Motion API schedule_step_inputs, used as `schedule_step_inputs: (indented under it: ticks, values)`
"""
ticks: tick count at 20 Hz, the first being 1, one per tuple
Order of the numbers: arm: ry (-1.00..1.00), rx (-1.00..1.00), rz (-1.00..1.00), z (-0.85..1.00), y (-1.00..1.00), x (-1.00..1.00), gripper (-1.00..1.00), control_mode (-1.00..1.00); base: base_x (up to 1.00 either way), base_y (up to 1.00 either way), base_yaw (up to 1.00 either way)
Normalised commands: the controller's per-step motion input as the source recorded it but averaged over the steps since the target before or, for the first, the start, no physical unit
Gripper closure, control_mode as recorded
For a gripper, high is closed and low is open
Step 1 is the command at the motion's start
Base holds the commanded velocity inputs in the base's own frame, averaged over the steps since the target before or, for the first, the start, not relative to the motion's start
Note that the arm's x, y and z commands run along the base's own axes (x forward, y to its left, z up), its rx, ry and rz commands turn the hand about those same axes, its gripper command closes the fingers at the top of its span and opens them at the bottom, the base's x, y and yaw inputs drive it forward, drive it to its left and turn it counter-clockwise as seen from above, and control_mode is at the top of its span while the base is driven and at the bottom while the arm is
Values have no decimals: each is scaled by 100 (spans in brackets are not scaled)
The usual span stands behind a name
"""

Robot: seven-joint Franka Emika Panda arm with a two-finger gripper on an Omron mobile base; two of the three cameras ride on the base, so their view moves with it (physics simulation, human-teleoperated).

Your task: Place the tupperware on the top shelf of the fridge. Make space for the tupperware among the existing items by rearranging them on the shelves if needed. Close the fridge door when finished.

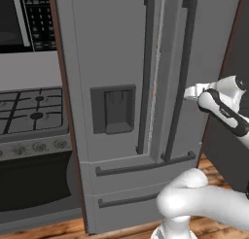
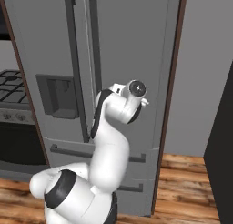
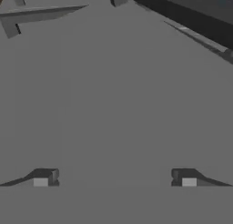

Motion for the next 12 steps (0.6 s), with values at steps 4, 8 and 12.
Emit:
schedule_step_inputs:
  ticks: [4, 8, 12]
  values:
    - [10, 7, 0, 3, 0, 69, -100, -100, 0, 0, 0]
    - [12, 4, 0, 2, 0, 77, -100, -100, 0, 0, 0]
    - [10, 0, -6, 0, 3, 89, -100, -100, 0, 0, 0]
